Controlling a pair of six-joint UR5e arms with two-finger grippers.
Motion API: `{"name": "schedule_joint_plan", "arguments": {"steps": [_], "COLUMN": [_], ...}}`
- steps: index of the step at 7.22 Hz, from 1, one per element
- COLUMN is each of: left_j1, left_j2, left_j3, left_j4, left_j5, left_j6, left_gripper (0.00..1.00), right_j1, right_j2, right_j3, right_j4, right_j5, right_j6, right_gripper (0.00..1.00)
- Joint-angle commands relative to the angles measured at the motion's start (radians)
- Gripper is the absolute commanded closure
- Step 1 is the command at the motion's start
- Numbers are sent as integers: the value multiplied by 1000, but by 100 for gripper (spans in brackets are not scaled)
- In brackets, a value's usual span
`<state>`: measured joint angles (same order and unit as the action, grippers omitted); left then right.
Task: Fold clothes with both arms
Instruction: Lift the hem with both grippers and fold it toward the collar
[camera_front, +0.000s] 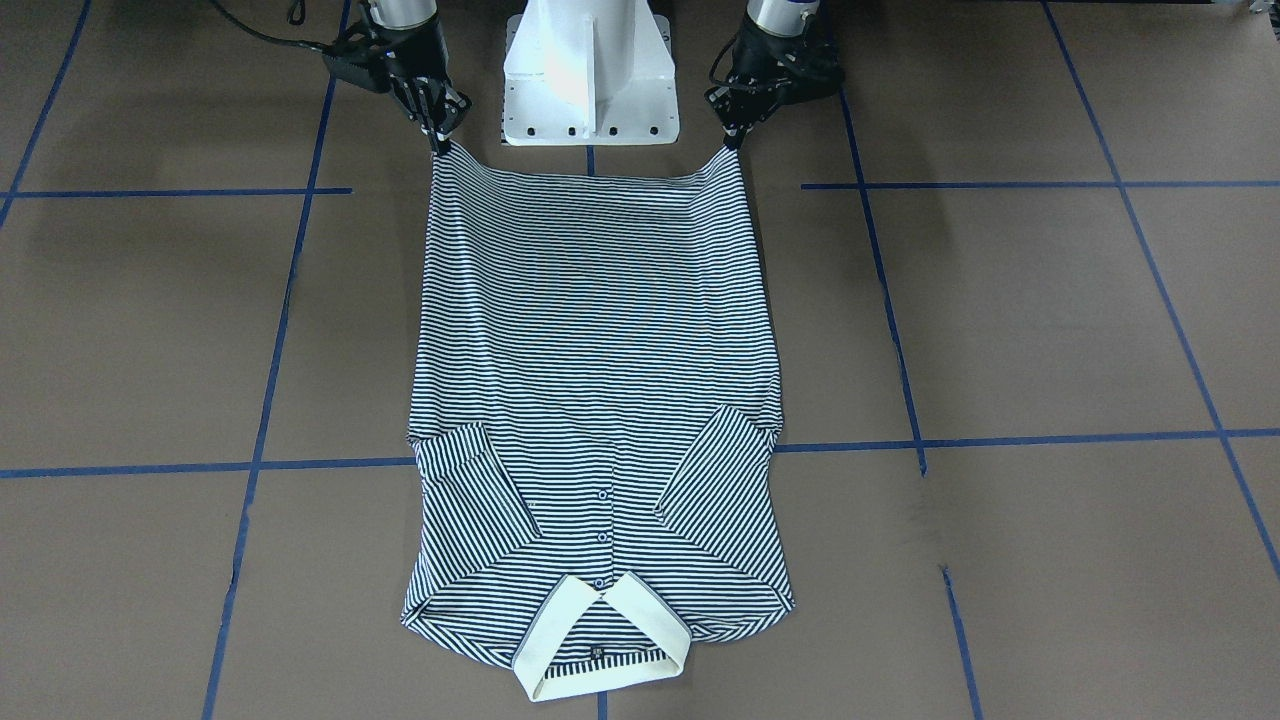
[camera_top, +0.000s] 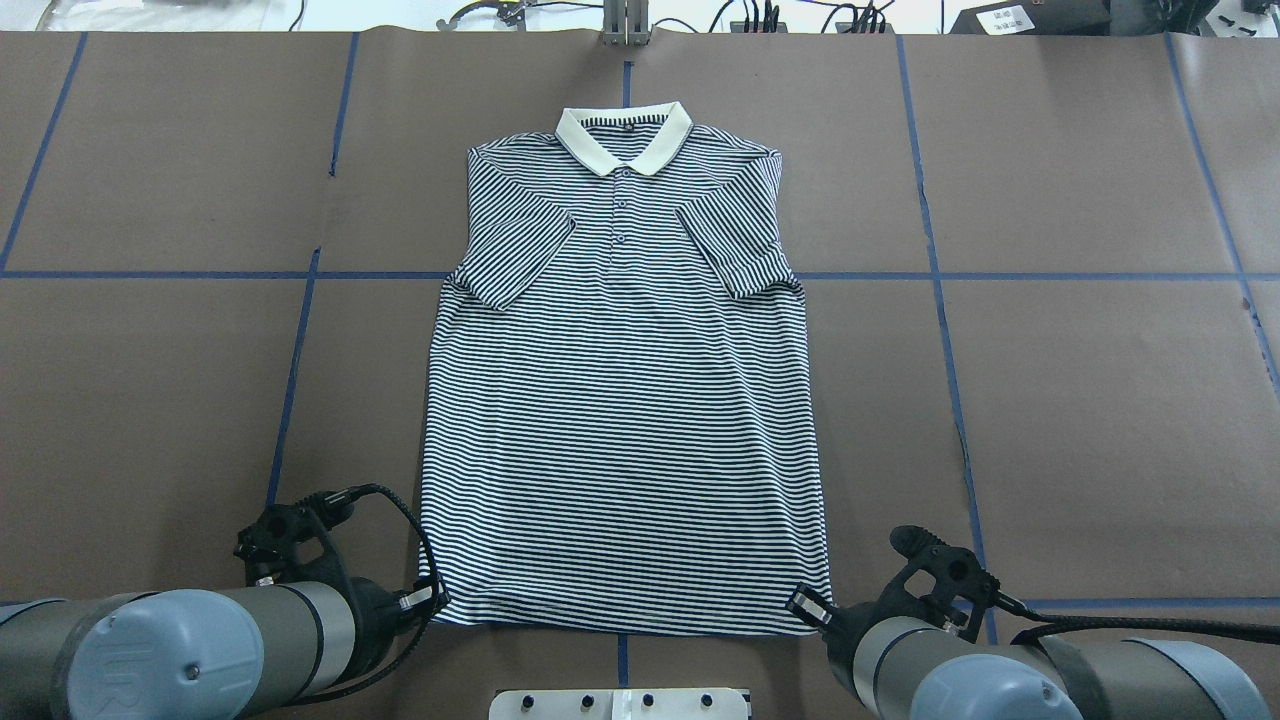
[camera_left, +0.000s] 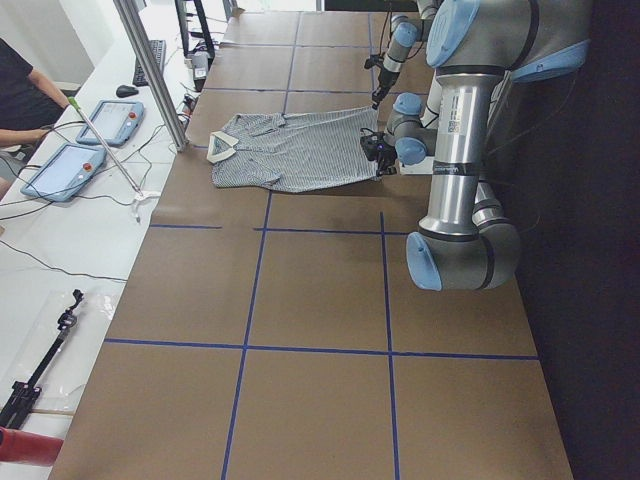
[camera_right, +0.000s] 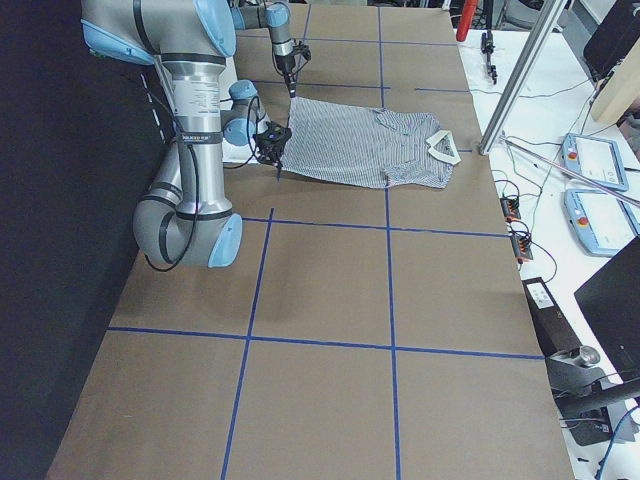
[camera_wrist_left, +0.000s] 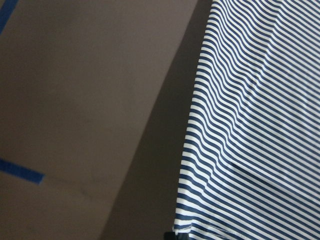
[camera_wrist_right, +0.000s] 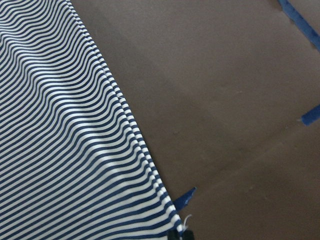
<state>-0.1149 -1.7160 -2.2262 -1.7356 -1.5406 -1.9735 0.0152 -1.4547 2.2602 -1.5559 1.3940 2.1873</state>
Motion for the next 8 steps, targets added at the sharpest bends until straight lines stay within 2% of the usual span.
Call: {"name": "schedule_joint_plan", "arguments": {"steps": [1, 3, 4, 5, 7, 8], "left_j1": [4, -14, -76, -156, -349, -411], "left_j2": [-1, -8, -14, -46, -224, -269], "left_j3": [-19, -14, -4, 23, 200, 297], "left_j4": [2, 1, 4, -2, -10, -31], "left_j5": [-7, 2, 20, 60, 85, 85], "left_j6": [-173, -162, -86, 26, 123, 154], "left_gripper": [100, 100, 100, 100, 100, 100], "right_j1": [12, 116, 199, 285, 466, 548], "right_j2": [-32, -12, 40, 132, 337, 405], "right_j3": [77, 53, 17, -89, -313, -411], "right_j4": [-3, -1, -3, -1, -1, 6], "right_j5": [43, 45, 46, 71, 115, 144], "right_j6": [90, 89, 82, 80, 59, 30], "right_gripper": [100, 100, 100, 100, 100, 100]}}
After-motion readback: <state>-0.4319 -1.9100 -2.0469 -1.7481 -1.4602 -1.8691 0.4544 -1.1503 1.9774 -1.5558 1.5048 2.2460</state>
